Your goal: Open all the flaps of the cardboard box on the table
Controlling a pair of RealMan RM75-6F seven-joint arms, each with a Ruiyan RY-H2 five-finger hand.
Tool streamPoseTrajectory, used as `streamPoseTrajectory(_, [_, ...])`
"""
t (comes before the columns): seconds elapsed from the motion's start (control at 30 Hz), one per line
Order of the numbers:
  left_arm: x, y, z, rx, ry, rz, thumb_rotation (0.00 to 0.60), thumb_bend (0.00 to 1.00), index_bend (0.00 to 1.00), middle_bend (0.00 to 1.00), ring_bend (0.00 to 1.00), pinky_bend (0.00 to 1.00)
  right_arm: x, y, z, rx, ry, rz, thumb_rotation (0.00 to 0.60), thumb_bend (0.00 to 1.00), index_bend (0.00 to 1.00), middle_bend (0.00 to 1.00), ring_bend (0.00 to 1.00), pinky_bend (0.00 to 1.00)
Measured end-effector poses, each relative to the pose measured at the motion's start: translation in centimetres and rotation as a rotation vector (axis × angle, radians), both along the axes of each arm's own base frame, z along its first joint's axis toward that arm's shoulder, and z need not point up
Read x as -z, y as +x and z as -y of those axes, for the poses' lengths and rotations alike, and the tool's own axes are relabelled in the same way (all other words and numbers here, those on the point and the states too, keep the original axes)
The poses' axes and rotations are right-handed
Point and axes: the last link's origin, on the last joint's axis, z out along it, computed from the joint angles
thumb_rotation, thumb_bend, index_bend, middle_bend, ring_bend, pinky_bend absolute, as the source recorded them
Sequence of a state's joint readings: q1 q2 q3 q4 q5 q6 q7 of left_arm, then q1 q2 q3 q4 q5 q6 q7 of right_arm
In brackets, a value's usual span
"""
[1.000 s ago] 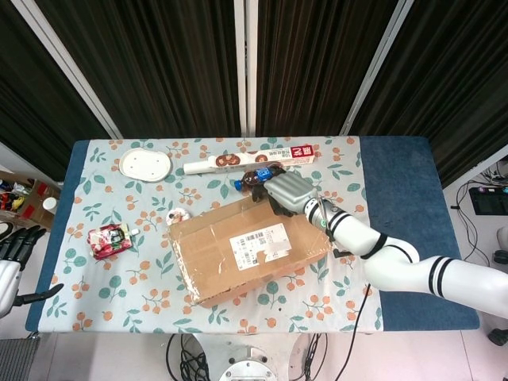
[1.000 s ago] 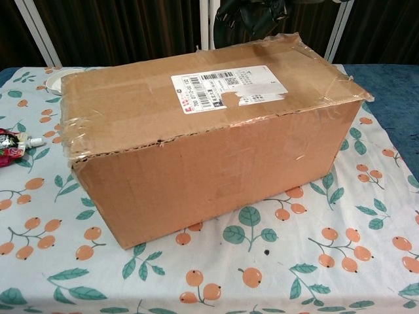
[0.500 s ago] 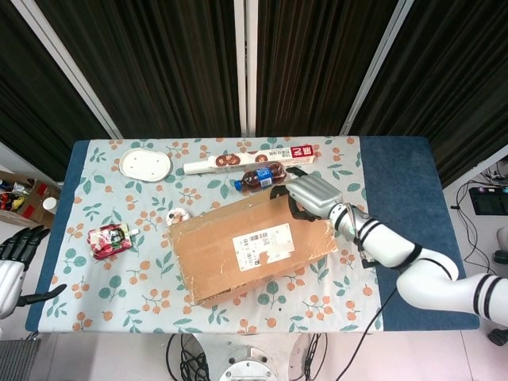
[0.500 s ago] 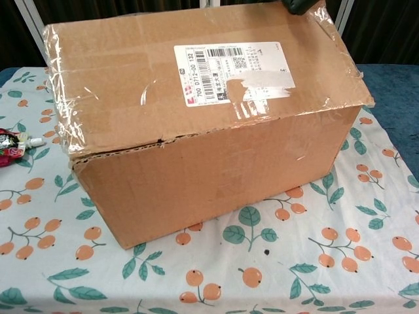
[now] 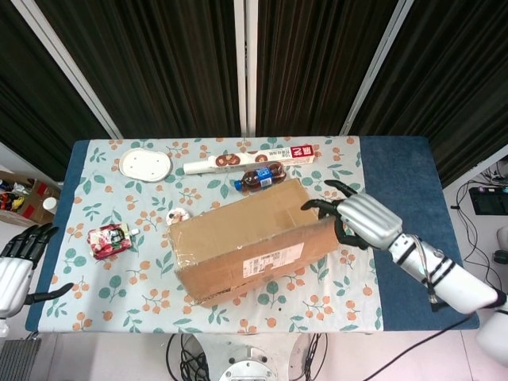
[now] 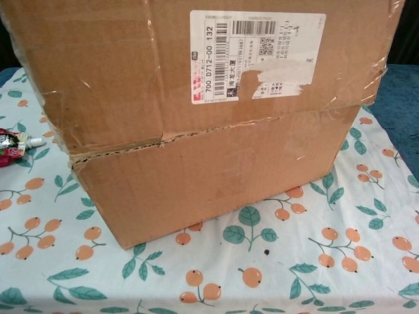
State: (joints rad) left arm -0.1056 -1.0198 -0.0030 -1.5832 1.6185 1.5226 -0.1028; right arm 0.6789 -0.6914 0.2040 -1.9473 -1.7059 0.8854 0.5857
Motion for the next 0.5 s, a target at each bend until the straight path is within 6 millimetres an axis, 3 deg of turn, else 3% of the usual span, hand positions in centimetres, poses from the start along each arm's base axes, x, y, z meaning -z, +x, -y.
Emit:
streamPoseTrajectory(0.2, [0.1, 0.5, 0.1, 0.004, -0.008, -0.003, 0.476, 0.00, 0.09, 0.09, 0.07, 0.17, -1.9, -3.0, -4.7, -0.034, 0.020, 0.039, 0.600, 1.00, 0.15, 0.49, 0.47, 0.00])
streamPoseTrajectory(0.4, [-0.2, 0.8, 0.1, 0.004, -0.004, -0.002, 0.475, 0.00, 0.09, 0.09, 0.07, 0.17, -4.3, -5.6, -7.8, -0.011, -0.023, 0.084, 0.600, 1.00, 0.11, 0.49, 0.43, 0.00])
streamPoseTrajectory(0.43, [-0.2, 0.8, 0.1, 0.005, -0.002, -0.002, 0.475, 0.00, 0.09, 0.09, 0.07, 0.17, -4.7, -6.0, -8.1, -0.002, -0.042, 0.090, 0.600, 1.00, 0.11, 0.48, 0.41, 0.00])
streamPoseTrajectory(0.5, [-0.2, 1.0, 0.0, 0.010, -0.001, 0.000, 0.474, 0.00, 0.09, 0.09, 0.07, 0.17, -5.7, -7.0, -8.5, 0.024, -0.097, 0.102, 0.600, 0.99, 0.07, 0.39, 0.27, 0.00])
